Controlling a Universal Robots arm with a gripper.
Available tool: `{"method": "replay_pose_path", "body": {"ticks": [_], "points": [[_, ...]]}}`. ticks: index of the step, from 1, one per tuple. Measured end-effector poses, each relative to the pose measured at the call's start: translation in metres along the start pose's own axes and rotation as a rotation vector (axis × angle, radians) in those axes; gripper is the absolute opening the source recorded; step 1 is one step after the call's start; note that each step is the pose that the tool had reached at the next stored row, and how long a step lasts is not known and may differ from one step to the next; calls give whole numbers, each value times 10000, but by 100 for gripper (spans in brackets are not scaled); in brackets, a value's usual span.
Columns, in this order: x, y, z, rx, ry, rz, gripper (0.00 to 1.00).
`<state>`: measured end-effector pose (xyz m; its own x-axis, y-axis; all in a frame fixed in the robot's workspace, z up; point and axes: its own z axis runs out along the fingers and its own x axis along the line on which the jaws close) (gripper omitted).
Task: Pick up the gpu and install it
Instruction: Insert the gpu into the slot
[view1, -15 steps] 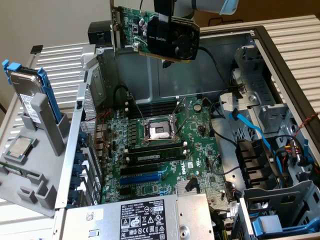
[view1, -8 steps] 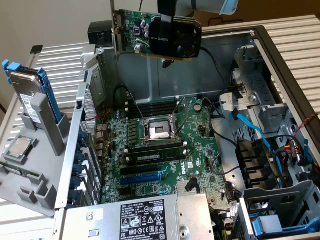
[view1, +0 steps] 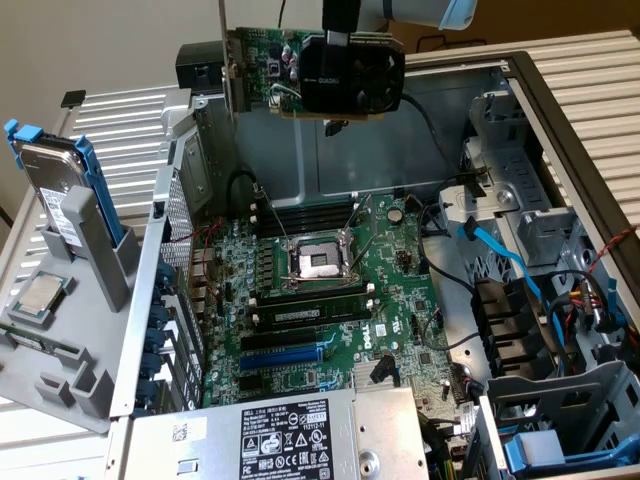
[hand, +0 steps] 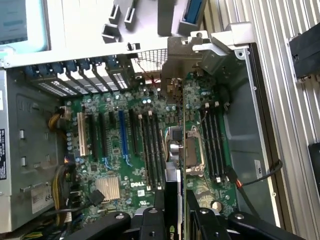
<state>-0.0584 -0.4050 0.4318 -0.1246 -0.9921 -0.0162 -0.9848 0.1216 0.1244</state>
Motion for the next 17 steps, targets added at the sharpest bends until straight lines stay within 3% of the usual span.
{"method": "replay_pose_path", "body": {"ticks": [8, 16, 17], "points": [[-1, -2, 0, 72, 1, -881, 27], [0, -2, 1, 69, 3, -938, 27], [2, 0, 5, 91, -8, -941, 27]]}}
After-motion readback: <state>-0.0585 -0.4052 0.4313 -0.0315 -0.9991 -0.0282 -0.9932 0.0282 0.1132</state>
